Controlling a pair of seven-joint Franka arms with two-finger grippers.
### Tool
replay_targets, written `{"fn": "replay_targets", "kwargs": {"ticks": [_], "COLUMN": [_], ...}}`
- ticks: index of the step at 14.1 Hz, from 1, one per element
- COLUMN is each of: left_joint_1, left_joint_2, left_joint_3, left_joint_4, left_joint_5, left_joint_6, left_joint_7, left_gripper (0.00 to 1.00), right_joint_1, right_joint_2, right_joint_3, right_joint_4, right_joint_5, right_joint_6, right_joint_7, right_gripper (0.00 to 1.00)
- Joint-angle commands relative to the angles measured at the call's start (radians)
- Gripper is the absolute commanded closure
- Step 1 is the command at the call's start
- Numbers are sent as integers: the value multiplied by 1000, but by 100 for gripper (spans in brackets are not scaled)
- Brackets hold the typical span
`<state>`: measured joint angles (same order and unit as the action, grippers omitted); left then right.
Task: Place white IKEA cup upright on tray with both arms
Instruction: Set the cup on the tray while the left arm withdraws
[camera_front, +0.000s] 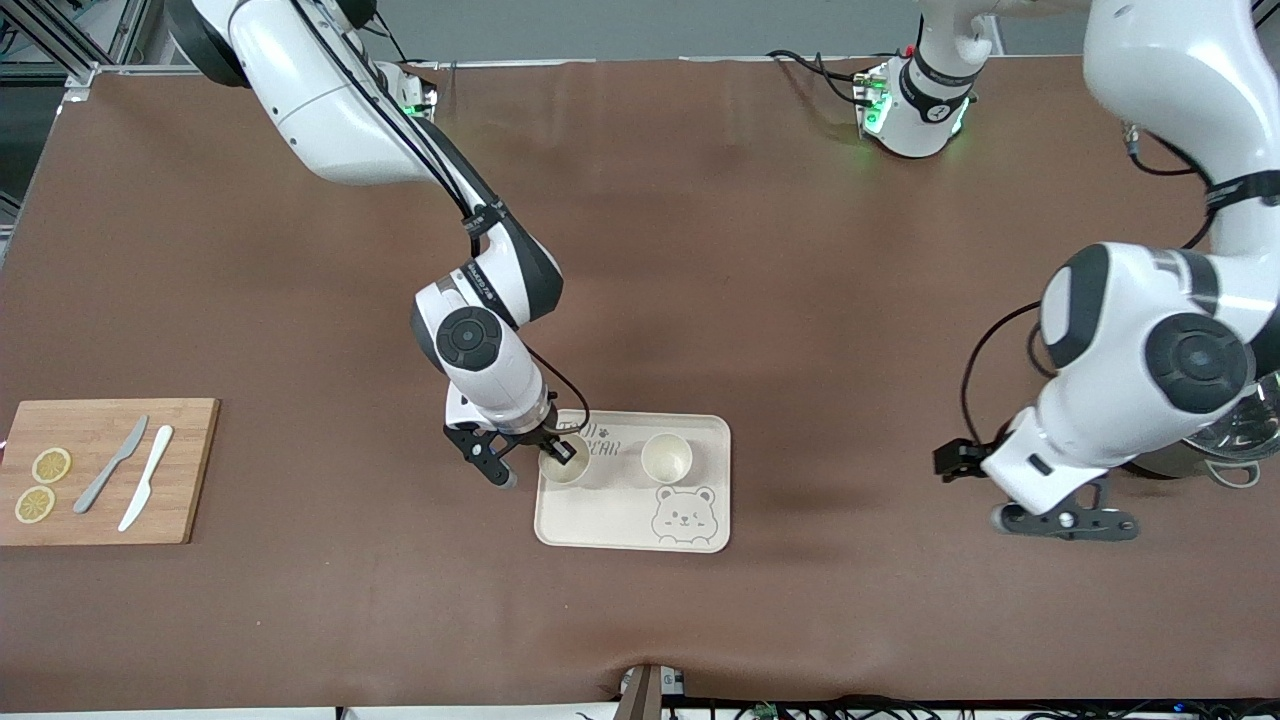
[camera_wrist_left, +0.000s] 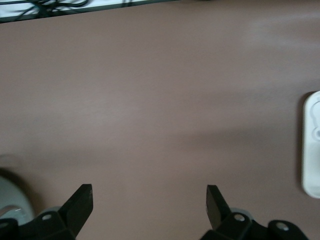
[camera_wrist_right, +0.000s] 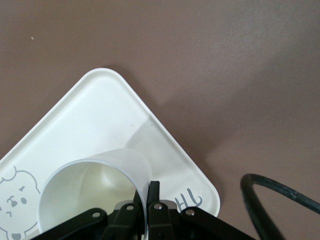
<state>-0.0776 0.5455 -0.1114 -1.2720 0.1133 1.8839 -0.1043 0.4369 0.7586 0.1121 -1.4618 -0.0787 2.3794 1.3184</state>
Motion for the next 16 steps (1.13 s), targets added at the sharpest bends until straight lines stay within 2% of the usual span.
{"fn": "replay_targets", "kwargs": {"ticks": [1, 5, 9, 10, 11, 12, 14, 16], "left_joint_1": [50, 73, 104, 114, 116, 116, 116, 113], "left_joint_2": [-133, -264, -364, -393, -421, -450, -505, -526], "left_joint_3": [-4, -4, -4, -4, -4, -4, -4, -4], "left_joint_4": [-139, -260, -325, -352, -377, -400, -441, -438], "left_joint_5": [-40, -43, -87, -87, -89, -90, -119, -129], "left_joint_6": [1, 1, -42, -43, -43, -45, -46, -77], "left_joint_7": [60, 63, 112, 117, 118, 118, 118, 123], "left_gripper": [0, 0, 0, 0, 0, 0, 0, 0], "right_joint_1": [22, 40, 59, 59, 59, 59, 51, 45], "right_joint_2": [33, 47, 62, 62, 62, 62, 56, 47], "right_joint_3": [-15, -38, -54, -54, -54, -54, -54, -52], "right_joint_4": [34, 34, 34, 34, 34, 34, 34, 35], "right_joint_5": [-22, -26, -26, -26, -26, -32, -38, -39], "right_joint_6": [12, 32, 49, 49, 49, 49, 46, 38], "right_joint_7": [30, 30, 32, 30, 30, 30, 25, 16], "right_gripper": [100, 100, 98, 83, 26, 0, 0, 0]}}
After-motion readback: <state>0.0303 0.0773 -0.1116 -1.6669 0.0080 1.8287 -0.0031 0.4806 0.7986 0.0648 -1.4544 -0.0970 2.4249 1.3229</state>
